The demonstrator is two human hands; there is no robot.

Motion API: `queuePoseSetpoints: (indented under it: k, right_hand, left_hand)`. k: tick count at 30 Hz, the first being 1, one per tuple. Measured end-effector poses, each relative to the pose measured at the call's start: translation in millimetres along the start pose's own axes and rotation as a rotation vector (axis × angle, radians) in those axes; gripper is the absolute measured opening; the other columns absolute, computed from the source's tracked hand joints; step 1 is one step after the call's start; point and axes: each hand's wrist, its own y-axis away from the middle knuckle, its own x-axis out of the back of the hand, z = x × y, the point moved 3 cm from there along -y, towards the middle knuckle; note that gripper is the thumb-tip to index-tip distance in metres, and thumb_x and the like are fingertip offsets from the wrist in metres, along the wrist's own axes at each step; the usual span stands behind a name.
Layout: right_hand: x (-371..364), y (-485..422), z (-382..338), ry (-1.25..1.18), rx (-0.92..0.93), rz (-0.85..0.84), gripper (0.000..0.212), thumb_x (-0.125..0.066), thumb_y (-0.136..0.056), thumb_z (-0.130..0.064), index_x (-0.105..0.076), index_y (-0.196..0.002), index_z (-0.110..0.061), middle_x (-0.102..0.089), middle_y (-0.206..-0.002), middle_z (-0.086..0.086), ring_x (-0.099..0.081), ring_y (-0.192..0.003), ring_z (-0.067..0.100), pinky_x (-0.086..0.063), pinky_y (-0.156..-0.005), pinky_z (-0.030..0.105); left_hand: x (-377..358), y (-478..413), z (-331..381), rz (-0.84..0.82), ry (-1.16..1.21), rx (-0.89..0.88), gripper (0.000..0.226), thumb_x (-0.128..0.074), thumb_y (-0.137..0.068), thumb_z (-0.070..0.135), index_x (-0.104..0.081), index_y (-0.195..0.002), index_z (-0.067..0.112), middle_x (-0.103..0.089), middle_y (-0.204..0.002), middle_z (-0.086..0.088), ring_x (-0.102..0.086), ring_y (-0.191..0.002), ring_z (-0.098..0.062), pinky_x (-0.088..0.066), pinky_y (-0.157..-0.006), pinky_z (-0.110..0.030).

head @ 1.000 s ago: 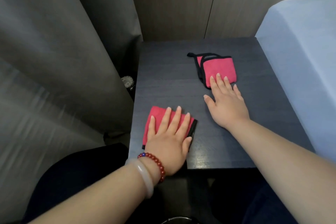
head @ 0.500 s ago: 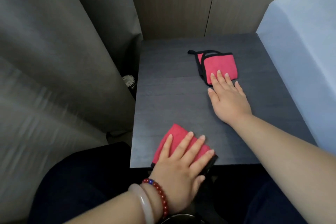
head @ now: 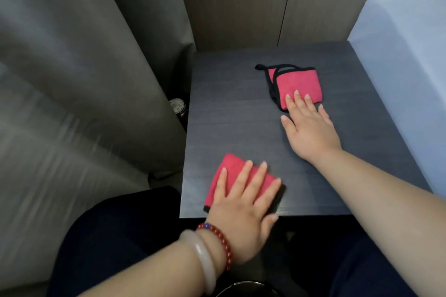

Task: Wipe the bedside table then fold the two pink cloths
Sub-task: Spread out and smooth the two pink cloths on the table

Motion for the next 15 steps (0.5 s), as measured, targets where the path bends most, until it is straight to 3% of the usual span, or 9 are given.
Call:
queuePoseSetpoints:
  k: [4, 6, 8, 10, 15]
  right_hand:
    - [-0.1, -1.1, 0.1, 0.004, 0.005, 0.005, 0.057, -0.018, -0.101, -0.045, -0.007, -0.154, -0.027, 0.000, -0.161, -0.007, 0.002, -0.148, 0.013, -0.001, -0.121, 0.038]
    - [0.3, -1.5, 0.0, 0.003, 0.007, 0.001, 0.057, -0.019, -0.101, -0.045, -0.007, -0.154, -0.027, 0.000, -0.161, -0.007, 0.002, -0.148, 0.013, -0.001, -0.121, 0.038]
    - [0.0, -0.8, -0.2, 0.008, 0.007, -0.007, 0.057, -0.018, -0.101, -0.045, -0.006, -0.154, -0.027, 0.000, -0.161, -0.007, 0.002, -0.148, 0.013, -0.001, -0.121, 0.038]
    - [-0.1, 0.4, -0.4, 0.008, 0.004, -0.003, 0.057, -0.018, -0.101, -0.045, -0.005, -0.154, -0.027, 0.001, -0.161, -0.007, 0.002, -0.148, 0.013, -0.001, -0.121, 0.038]
    - [0.5, 1.8, -0.5, 0.006, 0.001, 0.001, 0.058, -0.021, -0.100, -0.045, -0.005, -0.154, -0.027, 0.001, -0.161, -0.008, 0.003, -0.148, 0.013, -0.001, -0.121, 0.038]
  left_hand:
    - [-2.2, -4.6, -21.8, -0.016, -0.029, -0.102, 0.057, -0.029, -0.094, 0.053, -0.027, -0.149, 0.039, -0.021, -0.160, -0.001, -0.019, -0.147, -0.027, -0.019, -0.111, -0.063]
    - [9.0, -34.6, -48.1, -0.017, -0.033, -0.011, 0.056, -0.020, -0.096, 0.053, -0.017, -0.151, 0.043, -0.010, -0.162, 0.001, -0.008, -0.149, -0.025, -0.013, -0.113, -0.062]
    - [18.5, -71.1, -78.7, -0.093, 0.033, 0.203, 0.055, -0.013, -0.098, 0.052, 0.001, -0.150, 0.045, 0.014, -0.162, 0.005, 0.013, -0.148, -0.020, 0.002, -0.115, -0.058]
    - [26.2, -98.8, -92.4, -0.164, 0.076, 0.377, 0.056, -0.013, -0.099, 0.052, 0.008, -0.150, 0.044, 0.024, -0.159, 0.006, 0.022, -0.146, -0.020, 0.010, -0.114, -0.058]
    - [19.9, -83.0, -64.3, -0.132, 0.078, 0.394, 0.060, -0.013, -0.098, 0.053, 0.013, -0.151, 0.038, 0.027, -0.158, 0.002, 0.026, -0.144, -0.023, 0.012, -0.114, -0.058]
